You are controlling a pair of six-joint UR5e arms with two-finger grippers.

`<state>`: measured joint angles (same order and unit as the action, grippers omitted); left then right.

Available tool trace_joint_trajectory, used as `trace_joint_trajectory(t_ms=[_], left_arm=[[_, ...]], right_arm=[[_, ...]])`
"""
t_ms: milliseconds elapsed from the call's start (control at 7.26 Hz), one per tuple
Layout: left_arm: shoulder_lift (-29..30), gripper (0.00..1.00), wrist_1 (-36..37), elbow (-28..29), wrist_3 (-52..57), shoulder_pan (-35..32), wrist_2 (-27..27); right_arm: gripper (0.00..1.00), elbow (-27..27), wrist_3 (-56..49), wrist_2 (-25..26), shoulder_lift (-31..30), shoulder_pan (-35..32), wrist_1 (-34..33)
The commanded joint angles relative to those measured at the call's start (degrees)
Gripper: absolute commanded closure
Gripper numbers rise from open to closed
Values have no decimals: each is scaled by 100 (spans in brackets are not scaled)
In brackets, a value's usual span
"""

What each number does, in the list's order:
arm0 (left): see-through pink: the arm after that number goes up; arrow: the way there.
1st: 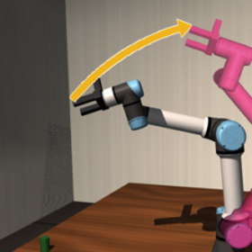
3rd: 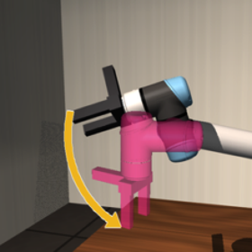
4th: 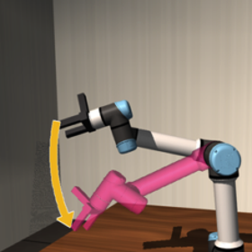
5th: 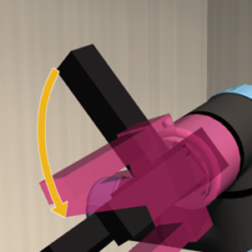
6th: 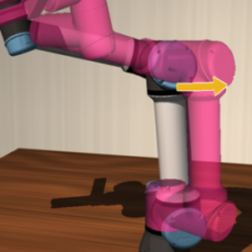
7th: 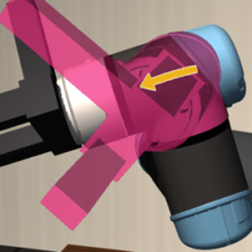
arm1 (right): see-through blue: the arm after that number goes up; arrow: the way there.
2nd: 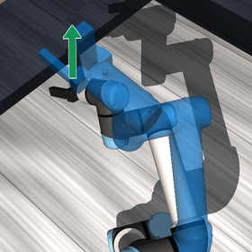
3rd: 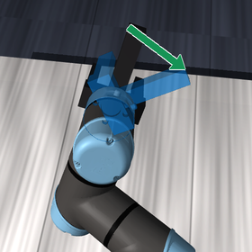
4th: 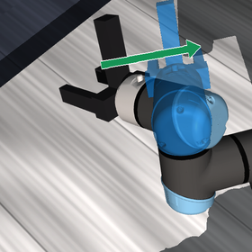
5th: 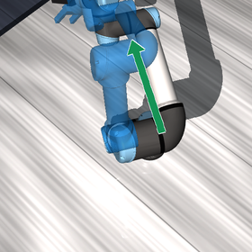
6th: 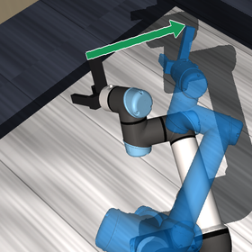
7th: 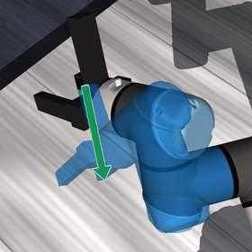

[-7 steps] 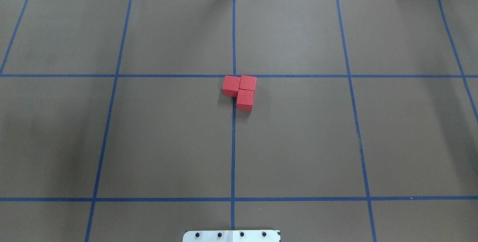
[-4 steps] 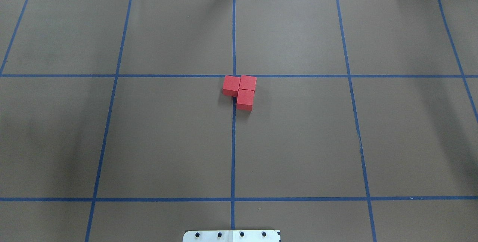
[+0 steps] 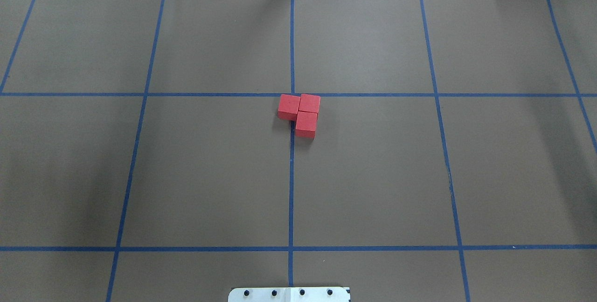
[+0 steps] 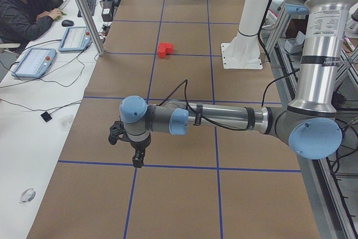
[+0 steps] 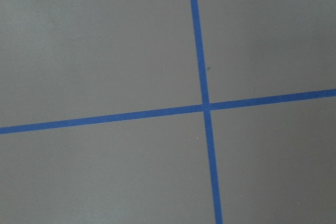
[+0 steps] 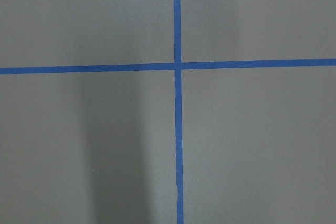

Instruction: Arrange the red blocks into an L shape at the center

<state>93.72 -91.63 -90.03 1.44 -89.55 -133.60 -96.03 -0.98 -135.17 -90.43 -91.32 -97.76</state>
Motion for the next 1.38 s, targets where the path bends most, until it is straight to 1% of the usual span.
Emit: trace_joint_trajectory(t_ms=[0, 551, 827, 1240], left_arm=[[-12, 0, 22, -41, -3, -45, -17], [-3, 0, 13, -58, -3, -62, -8], [5, 0, 13, -50, -126, -54, 149], [5, 0, 13, -41, -126, -62, 159]], right_arm=[[1, 23, 1, 0, 16, -8, 46], [1, 23, 10, 0, 16, -8, 46], [1, 23, 19, 0, 16, -8, 55], [1, -3, 27, -9, 51, 0, 46]])
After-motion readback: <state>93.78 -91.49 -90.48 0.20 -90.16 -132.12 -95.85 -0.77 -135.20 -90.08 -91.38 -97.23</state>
